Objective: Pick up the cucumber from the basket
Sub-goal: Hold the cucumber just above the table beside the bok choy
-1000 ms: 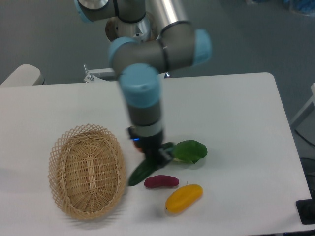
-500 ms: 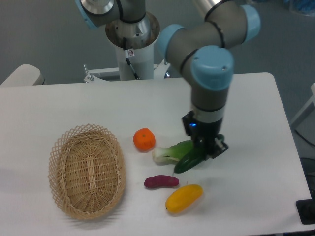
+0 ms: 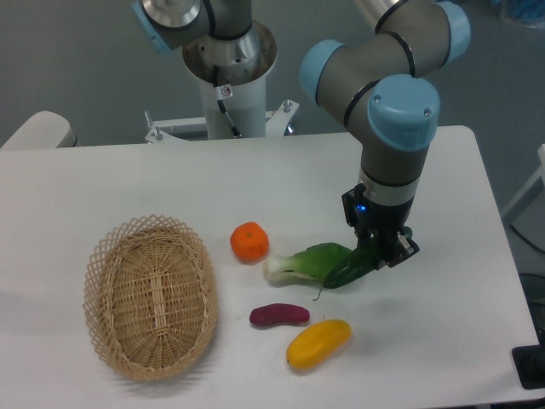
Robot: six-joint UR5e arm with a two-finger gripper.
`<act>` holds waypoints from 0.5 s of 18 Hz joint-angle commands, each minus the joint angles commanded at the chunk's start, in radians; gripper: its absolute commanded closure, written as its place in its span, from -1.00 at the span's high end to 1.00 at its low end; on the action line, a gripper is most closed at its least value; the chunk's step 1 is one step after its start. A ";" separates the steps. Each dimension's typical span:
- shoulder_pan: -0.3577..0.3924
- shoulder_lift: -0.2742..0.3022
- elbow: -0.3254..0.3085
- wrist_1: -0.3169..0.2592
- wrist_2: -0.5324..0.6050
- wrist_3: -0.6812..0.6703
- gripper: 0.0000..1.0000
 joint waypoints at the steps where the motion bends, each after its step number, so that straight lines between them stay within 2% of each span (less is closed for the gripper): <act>1: 0.000 0.000 0.005 -0.002 -0.002 0.000 -0.36; 9: -0.008 0.000 -0.002 0.002 0.008 0.000 -0.37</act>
